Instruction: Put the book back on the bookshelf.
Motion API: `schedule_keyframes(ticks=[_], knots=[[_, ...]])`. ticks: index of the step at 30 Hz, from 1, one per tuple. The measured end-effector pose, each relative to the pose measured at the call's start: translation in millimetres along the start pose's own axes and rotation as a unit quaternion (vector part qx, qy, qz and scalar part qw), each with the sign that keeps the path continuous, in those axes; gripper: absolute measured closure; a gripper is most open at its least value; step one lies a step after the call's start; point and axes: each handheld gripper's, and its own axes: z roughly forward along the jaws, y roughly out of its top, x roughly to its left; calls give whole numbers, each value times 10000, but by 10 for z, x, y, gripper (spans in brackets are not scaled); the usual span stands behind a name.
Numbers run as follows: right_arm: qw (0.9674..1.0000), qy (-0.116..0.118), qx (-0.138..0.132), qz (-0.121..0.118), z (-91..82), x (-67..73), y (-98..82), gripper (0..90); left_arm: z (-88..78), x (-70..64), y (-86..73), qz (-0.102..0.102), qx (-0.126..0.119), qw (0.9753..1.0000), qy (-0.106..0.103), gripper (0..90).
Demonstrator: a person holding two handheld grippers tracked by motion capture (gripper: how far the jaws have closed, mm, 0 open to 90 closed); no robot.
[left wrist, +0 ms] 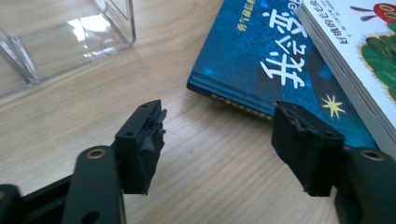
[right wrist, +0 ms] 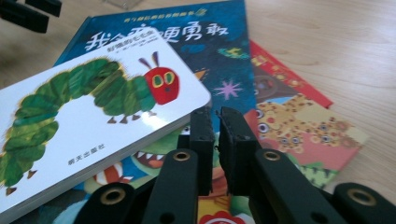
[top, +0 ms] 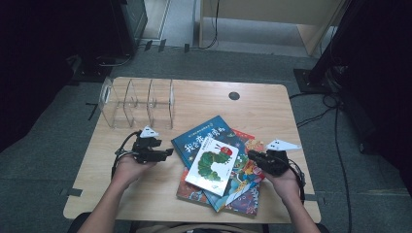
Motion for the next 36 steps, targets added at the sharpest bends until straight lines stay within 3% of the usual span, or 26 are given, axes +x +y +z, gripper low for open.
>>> schedule_keyframes(ticks=[1,2,9,14,18,19,21,27,30,36], knots=[[10000,49,43,-52,20,15,0,869,2,-4,2,-12,29,10000,-8,352],[9999,76,87,-101,42,33,0,880,-5,-15,-6,110,3,9999,-19,350],[9979,351,392,-391,201,131,7,900,-21,-46,-7,105,71,9998,-164,286],[9962,484,576,-438,267,163,6,900,-48,-90,5,59,90,9990,-434,241],[9945,587,678,-541,316,207,2,900,-56,-137,7,130,124,9981,-593,252],[9945,622,678,-491,325,207,6,900,-57,-152,4,181,155,9978,-624,296],[9946,631,680,-470,327,208,6,900,-55,-174,5,234,236,9975,-620,297],[9932,789,695,-495,357,298,-8,900,-55,-231,30,140,307,9968,-721,328],[9924,837,730,-528,373,330,-12,900,-47,-261,37,93,408,9968,-684,324],[9916,862,765,-586,359,383,-26,900,-58,-267,22,-10,369,9974,-613,367]])
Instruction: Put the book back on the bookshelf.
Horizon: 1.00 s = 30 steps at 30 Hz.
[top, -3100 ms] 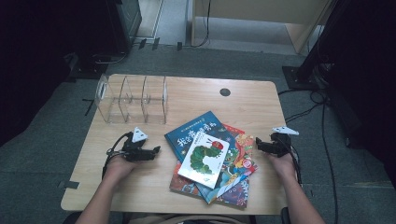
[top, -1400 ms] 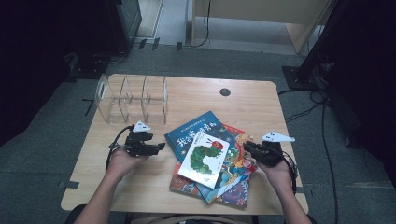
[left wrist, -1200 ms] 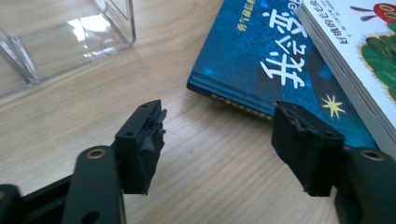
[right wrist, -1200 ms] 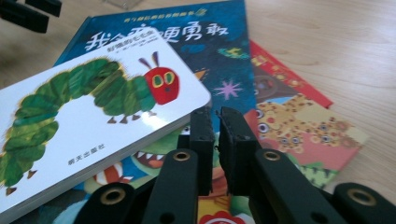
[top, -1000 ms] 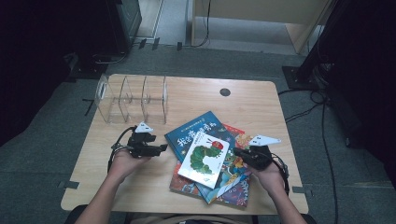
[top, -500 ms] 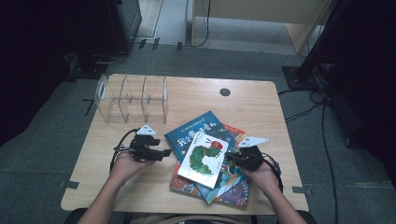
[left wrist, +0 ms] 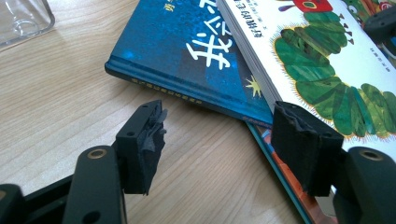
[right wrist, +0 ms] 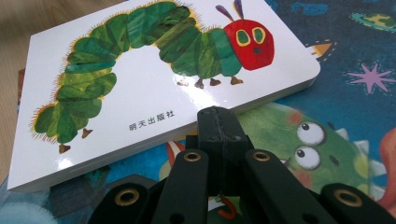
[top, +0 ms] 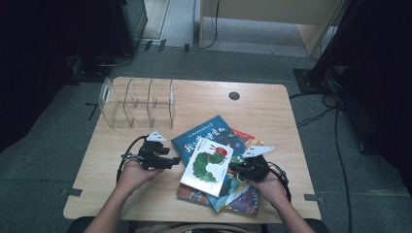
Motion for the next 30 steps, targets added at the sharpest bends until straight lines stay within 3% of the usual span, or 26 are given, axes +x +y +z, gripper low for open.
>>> schedule_keyframes(ticks=[2,7,14,17,19,30], knots=[[10000,-1,-8,-20,7,11,2,900,1,6,7,-120,144,9998,-94,368],[10000,47,-39,-28,40,22,17,900,-6,-11,20,-80,190,9995,-238,329],[9999,84,-66,-35,79,34,42,900,26,-55,5,-52,346,9992,-205,244],[9999,81,-70,-5,90,42,49,900,35,-79,0,-58,362,9990,-257,253],[9999,70,-99,-8,120,64,65,900,44,-94,-3,-10,427,9985,-341,327],[9998,109,-158,-16,169,97,84,900,176,-149,12,-121,637,9962,-583,323]])
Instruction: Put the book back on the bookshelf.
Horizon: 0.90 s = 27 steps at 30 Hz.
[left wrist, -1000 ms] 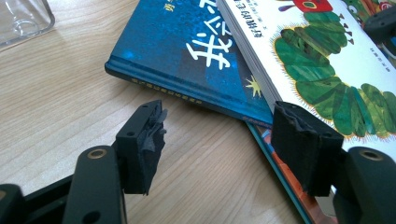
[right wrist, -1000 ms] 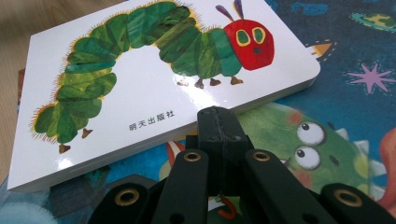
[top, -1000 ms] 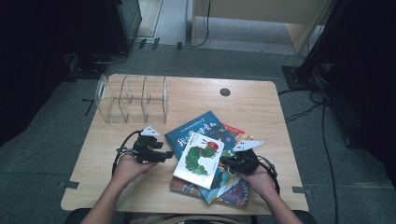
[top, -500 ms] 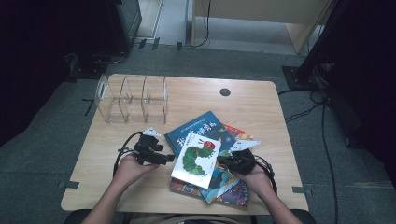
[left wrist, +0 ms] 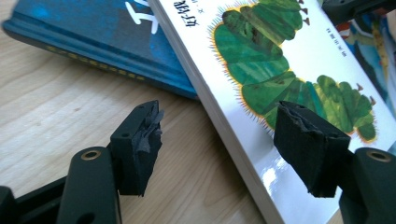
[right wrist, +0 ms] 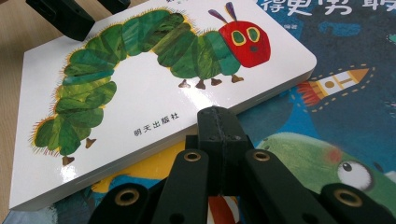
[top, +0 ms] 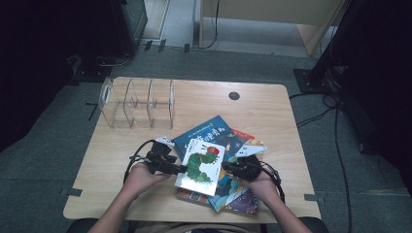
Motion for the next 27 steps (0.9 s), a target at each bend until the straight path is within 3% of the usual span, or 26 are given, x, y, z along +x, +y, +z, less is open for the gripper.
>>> schedule_keyframes(ticks=[6,12,27], knots=[[10000,19,-30,-20,33,50,7,900,60,19,10,-174,10,9995,-257,323],[9999,94,-43,-131,67,102,12,900,91,26,20,-246,26,9991,-353,320],[9995,129,-109,-277,106,142,14,900,188,54,78,-702,229,9958,-541,266]])
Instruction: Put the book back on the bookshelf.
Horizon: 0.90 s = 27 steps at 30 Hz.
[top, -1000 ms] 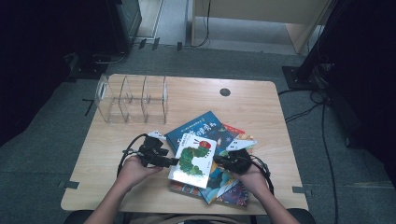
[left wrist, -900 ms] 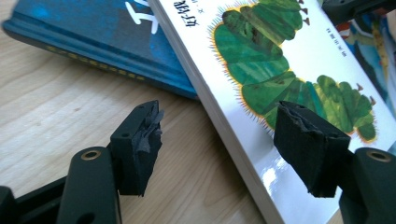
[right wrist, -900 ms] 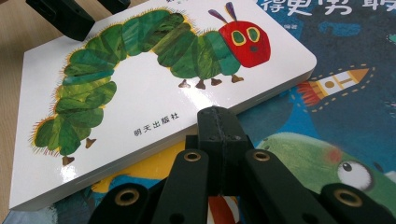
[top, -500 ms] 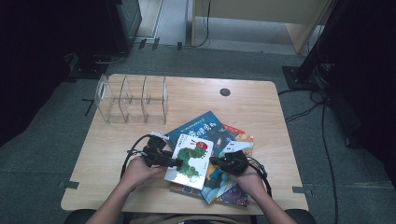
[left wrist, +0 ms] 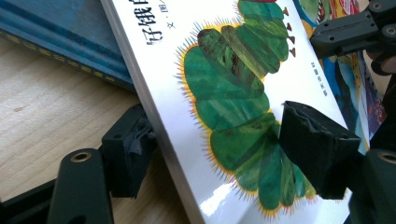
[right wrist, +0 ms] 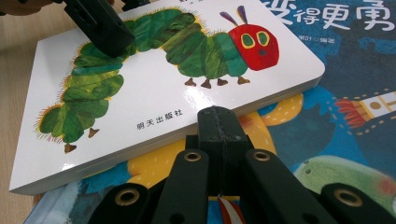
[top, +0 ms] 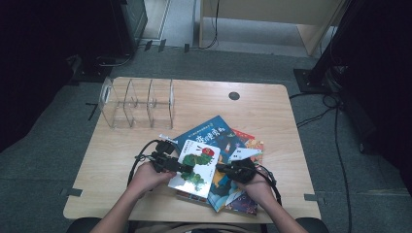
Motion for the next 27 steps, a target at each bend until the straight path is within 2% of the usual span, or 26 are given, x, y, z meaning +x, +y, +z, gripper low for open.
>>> schedule_keyframes(ticks=[4,9,13,15,17,21,27], knots=[[10000,-5,1,-28,16,17,8,900,-1,-29,34,-45,113,9999,110,249],[10000,12,8,-1,19,20,12,900,-86,-93,93,74,99,9995,300,285],[10000,17,-2,-29,25,19,15,900,-147,-146,154,114,77,9997,221,343],[10000,17,4,-33,25,19,16,900,-182,-181,198,209,137,9993,280,348],[10000,12,19,-40,25,20,19,900,-204,-197,232,220,190,9992,289,376],[10000,6,15,-49,28,22,21,900,-260,-240,317,216,347,9987,304,409],[10000,17,13,-13,32,22,24,900,-314,-280,434,68,537,9980,329,455]])
